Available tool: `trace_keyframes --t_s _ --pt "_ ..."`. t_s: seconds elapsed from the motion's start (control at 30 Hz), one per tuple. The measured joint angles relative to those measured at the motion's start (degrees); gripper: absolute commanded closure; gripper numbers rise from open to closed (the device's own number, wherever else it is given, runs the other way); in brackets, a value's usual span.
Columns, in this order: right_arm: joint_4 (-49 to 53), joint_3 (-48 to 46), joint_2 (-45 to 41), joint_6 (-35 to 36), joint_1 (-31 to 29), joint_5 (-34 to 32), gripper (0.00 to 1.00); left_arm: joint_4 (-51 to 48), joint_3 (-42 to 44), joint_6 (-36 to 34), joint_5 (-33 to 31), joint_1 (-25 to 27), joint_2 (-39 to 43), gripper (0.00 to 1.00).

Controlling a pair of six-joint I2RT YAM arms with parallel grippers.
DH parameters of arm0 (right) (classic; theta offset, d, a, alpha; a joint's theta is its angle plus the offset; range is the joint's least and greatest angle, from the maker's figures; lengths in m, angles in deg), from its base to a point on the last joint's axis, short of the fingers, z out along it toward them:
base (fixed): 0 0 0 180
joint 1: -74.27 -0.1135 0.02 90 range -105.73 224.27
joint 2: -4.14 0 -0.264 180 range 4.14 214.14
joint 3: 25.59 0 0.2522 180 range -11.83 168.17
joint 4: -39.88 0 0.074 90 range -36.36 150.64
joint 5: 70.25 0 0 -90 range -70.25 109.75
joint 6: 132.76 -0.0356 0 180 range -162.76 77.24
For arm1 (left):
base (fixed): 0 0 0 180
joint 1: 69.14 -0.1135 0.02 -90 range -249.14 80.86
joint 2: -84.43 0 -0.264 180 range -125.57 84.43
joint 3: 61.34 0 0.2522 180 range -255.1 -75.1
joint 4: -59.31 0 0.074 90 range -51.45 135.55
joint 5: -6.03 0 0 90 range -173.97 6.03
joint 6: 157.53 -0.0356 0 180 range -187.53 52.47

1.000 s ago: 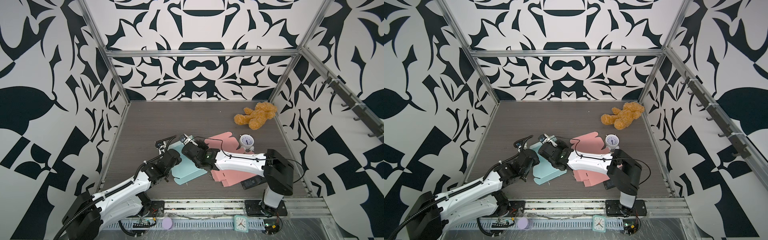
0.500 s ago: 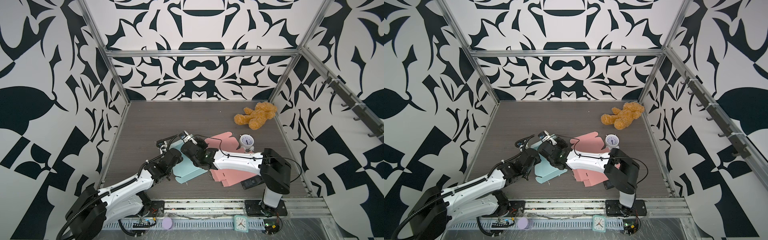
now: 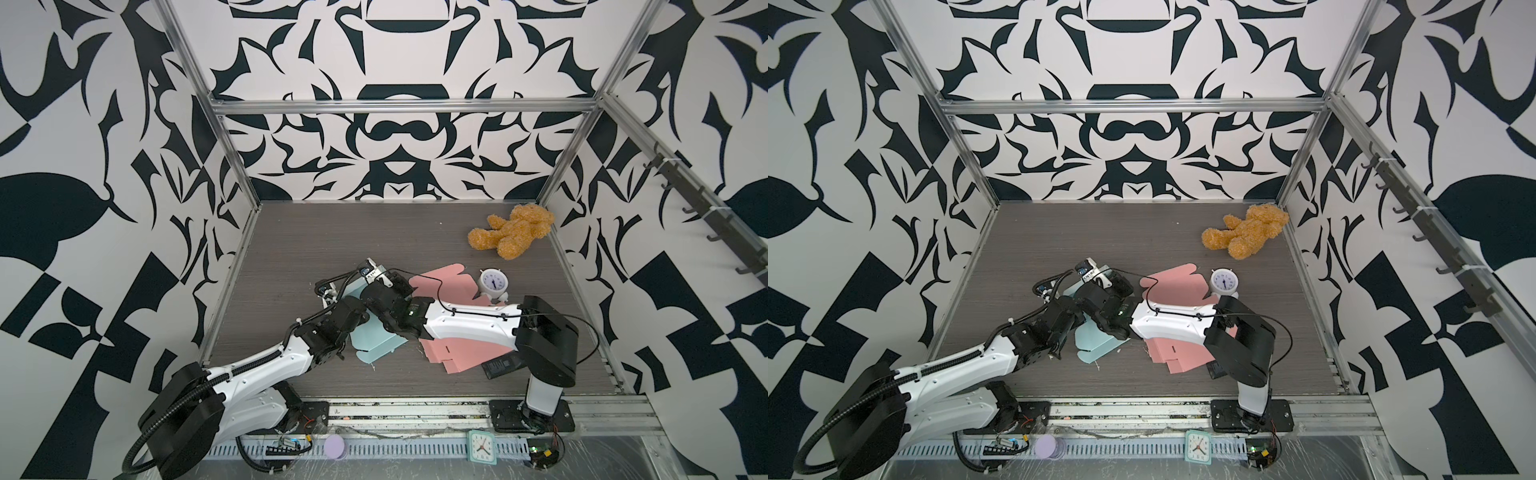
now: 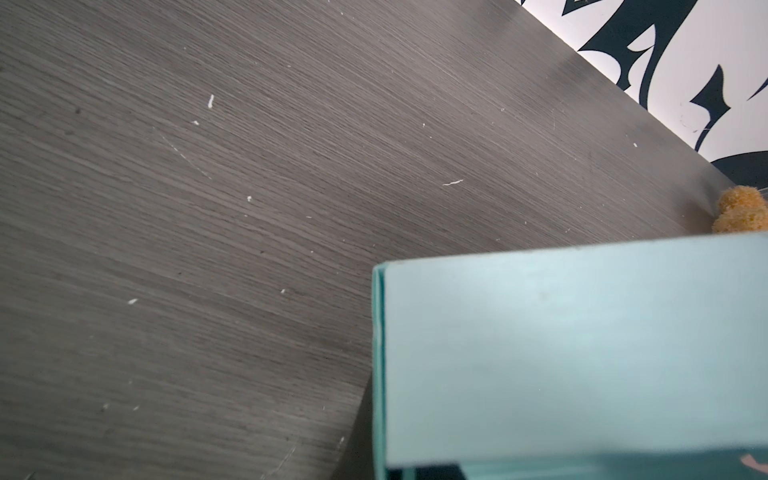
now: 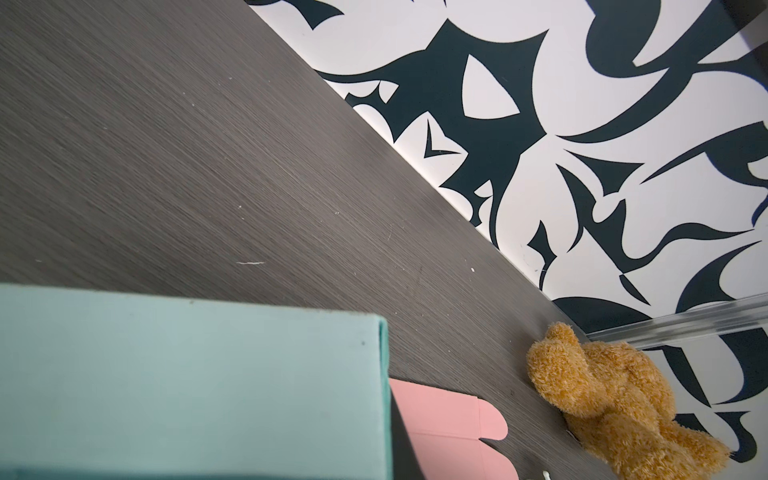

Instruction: Fold the paper box

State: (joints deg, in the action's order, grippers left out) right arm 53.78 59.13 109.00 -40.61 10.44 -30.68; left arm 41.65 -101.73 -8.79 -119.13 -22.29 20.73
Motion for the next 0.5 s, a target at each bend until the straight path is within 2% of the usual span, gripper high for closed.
trace_keyframes --t_s 0.27,0.5 --pt "1.8 -2.5 -0.7 2.0 -0.1 -0.2 0.61 0.0 0.0 -1.4 -0.5 0.4 -2.2 1.0" --pt "3.2 -4.9 -6.5 0.3 -1.6 1.2 0.42 -0.7 0.0 -1.9 -1.6 0.4 -3.9 1.0"
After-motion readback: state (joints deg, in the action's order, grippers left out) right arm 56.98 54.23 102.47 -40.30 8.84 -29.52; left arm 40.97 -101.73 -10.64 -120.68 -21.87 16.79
